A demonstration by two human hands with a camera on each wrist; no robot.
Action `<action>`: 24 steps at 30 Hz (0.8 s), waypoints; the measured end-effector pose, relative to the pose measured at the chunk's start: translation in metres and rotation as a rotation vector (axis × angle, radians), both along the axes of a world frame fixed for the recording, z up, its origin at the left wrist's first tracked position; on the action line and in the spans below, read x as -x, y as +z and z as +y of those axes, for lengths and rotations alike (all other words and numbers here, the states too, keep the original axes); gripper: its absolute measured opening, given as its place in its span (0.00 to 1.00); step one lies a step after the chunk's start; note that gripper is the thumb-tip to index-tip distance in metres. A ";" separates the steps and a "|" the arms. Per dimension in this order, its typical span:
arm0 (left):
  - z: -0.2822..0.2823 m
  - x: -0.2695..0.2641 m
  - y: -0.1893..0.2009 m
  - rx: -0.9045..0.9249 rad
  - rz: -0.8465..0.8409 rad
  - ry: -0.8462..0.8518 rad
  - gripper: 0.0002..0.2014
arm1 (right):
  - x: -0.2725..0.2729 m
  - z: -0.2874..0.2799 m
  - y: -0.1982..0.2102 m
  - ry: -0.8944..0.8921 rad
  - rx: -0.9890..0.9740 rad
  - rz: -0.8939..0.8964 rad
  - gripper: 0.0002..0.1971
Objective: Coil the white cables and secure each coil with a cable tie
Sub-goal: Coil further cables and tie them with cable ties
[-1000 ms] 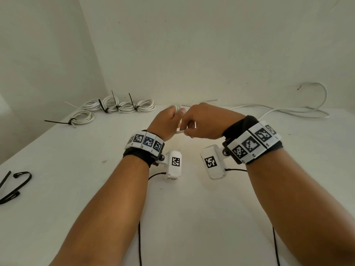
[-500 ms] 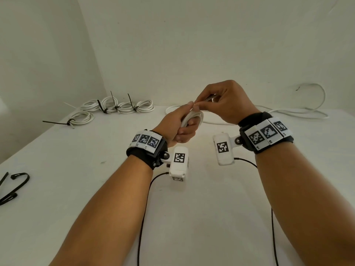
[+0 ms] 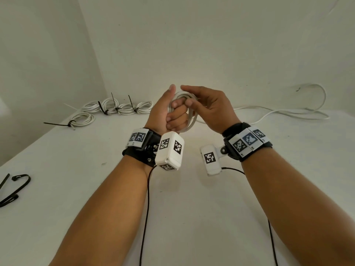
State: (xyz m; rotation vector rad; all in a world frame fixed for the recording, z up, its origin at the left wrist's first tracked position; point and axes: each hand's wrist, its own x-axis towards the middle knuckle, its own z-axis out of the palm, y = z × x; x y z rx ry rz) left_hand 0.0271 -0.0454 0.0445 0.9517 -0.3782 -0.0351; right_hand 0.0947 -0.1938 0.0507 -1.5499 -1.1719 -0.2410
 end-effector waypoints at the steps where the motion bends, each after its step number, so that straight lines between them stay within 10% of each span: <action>1: 0.001 0.000 -0.001 0.005 0.002 0.000 0.28 | 0.001 0.002 -0.001 0.006 -0.011 0.013 0.16; 12: -0.010 -0.008 -0.003 -0.107 0.241 0.537 0.35 | -0.008 0.013 -0.012 -0.257 0.052 -0.159 0.16; 24: -0.012 -0.001 0.012 0.116 0.284 0.257 0.36 | -0.011 0.014 -0.011 -0.363 -0.011 -0.269 0.16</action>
